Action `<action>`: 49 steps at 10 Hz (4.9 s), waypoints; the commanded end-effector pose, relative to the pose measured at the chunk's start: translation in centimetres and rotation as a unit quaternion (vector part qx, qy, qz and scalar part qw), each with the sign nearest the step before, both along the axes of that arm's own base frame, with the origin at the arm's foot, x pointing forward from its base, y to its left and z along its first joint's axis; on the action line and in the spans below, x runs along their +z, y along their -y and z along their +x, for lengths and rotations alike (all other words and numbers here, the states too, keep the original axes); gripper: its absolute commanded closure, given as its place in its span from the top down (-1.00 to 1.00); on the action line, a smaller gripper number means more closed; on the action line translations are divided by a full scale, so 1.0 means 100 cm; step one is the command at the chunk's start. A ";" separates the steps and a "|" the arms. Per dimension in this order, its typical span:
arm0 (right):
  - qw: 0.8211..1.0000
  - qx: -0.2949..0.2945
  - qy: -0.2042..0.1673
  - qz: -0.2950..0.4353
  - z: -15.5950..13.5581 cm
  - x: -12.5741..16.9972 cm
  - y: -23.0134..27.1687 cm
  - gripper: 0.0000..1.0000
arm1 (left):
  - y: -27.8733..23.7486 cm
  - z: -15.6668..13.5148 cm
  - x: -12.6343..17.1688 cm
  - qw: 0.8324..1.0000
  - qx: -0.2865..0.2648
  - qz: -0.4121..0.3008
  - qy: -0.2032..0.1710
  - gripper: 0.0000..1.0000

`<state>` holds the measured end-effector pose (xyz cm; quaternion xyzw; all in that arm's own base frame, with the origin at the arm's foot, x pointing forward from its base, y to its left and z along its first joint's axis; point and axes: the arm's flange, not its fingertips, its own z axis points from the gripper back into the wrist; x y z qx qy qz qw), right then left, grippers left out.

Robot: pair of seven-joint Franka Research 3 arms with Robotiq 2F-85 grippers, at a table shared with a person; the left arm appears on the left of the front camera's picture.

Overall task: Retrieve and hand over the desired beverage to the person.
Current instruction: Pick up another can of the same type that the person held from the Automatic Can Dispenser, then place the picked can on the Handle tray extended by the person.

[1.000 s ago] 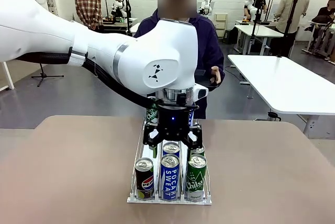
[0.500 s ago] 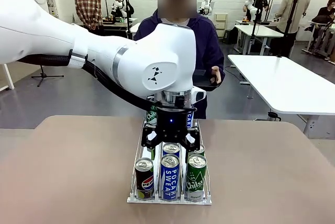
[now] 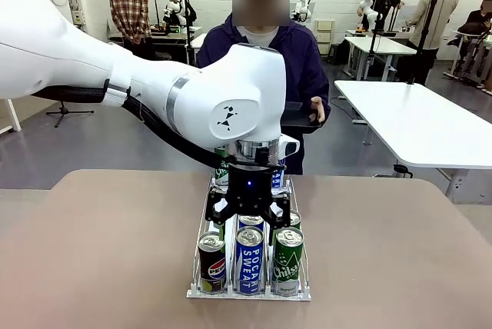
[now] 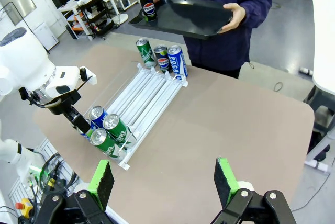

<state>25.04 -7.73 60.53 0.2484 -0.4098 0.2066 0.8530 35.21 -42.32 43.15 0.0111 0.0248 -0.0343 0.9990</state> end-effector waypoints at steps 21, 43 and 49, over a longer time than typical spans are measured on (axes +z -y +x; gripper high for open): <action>1.000 0.013 0.001 0.010 0.002 -0.001 -0.001 1.00 | -0.009 -0.010 0.171 0.995 -0.037 -0.021 0.091 0.01; 1.000 0.013 0.001 0.010 0.002 -0.001 -0.001 1.00 | -0.034 0.021 0.242 0.995 -0.010 -0.040 0.096 0.01; 1.000 0.013 0.001 0.010 0.002 -0.001 -0.001 1.00 | -0.034 0.021 0.242 0.995 -0.010 -0.040 0.096 0.01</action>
